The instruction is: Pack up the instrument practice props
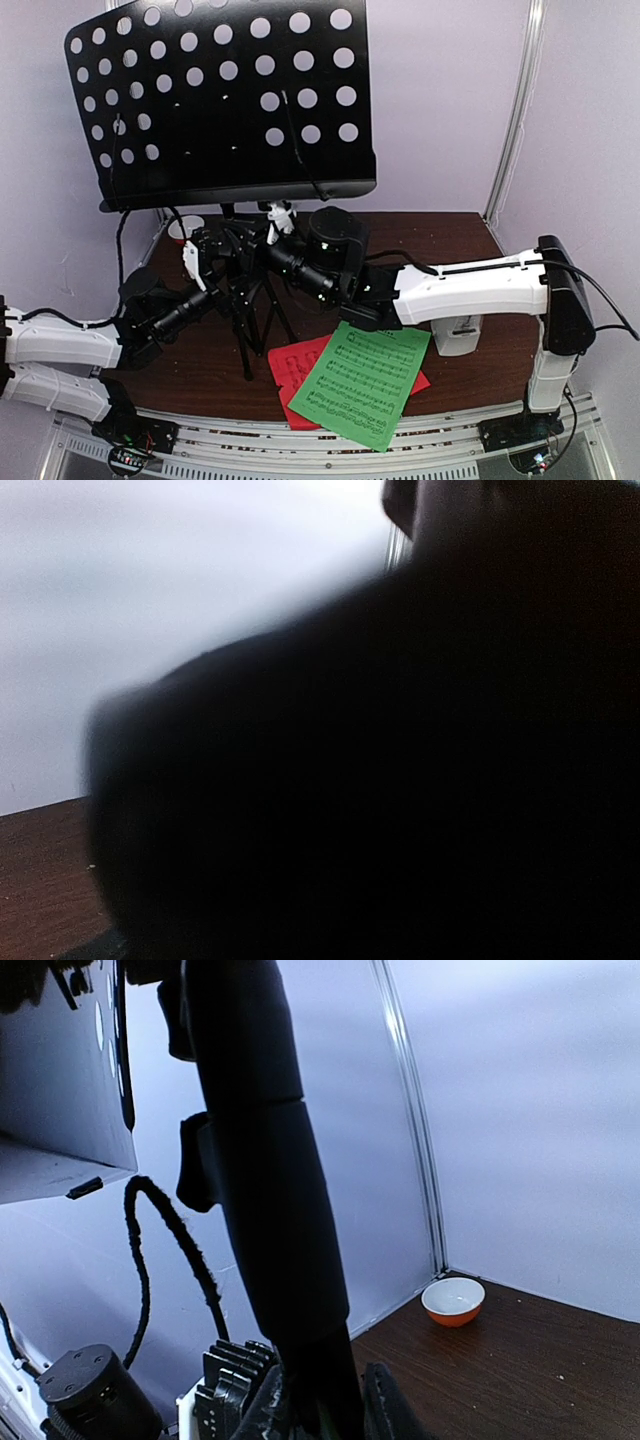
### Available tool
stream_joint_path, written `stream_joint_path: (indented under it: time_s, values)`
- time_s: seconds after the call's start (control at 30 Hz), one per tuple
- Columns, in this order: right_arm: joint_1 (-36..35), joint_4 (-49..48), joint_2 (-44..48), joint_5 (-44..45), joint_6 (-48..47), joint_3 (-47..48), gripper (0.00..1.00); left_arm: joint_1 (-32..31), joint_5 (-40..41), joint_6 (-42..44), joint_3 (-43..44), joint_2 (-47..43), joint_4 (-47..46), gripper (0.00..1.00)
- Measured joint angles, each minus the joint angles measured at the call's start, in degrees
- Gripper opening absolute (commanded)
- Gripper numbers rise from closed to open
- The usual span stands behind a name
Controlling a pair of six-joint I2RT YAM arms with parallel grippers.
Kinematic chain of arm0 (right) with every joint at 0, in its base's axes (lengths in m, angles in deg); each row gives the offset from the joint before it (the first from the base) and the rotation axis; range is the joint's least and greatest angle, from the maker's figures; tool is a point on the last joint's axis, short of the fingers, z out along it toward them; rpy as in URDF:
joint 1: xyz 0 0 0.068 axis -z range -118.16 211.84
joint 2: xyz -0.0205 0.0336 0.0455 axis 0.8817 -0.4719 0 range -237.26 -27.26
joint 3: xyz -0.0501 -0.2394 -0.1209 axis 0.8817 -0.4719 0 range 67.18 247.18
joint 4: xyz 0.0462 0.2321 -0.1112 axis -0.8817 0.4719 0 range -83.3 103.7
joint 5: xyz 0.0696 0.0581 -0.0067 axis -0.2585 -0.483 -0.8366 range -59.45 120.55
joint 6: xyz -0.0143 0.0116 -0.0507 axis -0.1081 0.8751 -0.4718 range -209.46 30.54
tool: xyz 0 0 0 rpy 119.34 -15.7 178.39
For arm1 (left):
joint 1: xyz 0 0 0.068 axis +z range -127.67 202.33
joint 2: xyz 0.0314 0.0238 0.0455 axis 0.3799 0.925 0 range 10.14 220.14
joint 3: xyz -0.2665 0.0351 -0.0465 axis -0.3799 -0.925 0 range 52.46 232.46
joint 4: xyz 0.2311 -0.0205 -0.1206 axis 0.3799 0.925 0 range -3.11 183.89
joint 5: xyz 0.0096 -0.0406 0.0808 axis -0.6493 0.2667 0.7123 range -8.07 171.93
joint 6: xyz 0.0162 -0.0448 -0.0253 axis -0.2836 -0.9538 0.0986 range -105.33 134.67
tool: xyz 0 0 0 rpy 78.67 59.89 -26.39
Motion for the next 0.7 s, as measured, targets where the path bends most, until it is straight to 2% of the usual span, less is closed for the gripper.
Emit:
stream_joint_path:
  time_s: [0.13,0.33,0.43,0.57,0.7]
  values:
    - [-0.07,0.31,0.07,2.78,0.02,0.02,0.0,-1.84,4.13,-0.22,0.87,2.12,-1.42,0.85]
    - [-0.28,0.7,0.24,5.75,-0.04,0.11,0.0,-2.73,7.41,-0.46,1.88,4.46,-3.04,0.58]
    - [-0.28,1.6,0.7,6.58,-0.07,0.11,0.0,-3.41,7.52,-0.02,2.32,4.79,-2.82,0.48]
    - [-0.68,3.08,1.16,6.78,-0.85,0.11,0.0,-4.07,7.74,0.42,2.36,4.5,-2.14,0.48]
    - [-0.96,3.37,1.27,7.08,-1.03,0.11,0.0,-4.24,7.82,0.31,2.14,4.22,-2.05,0.7]
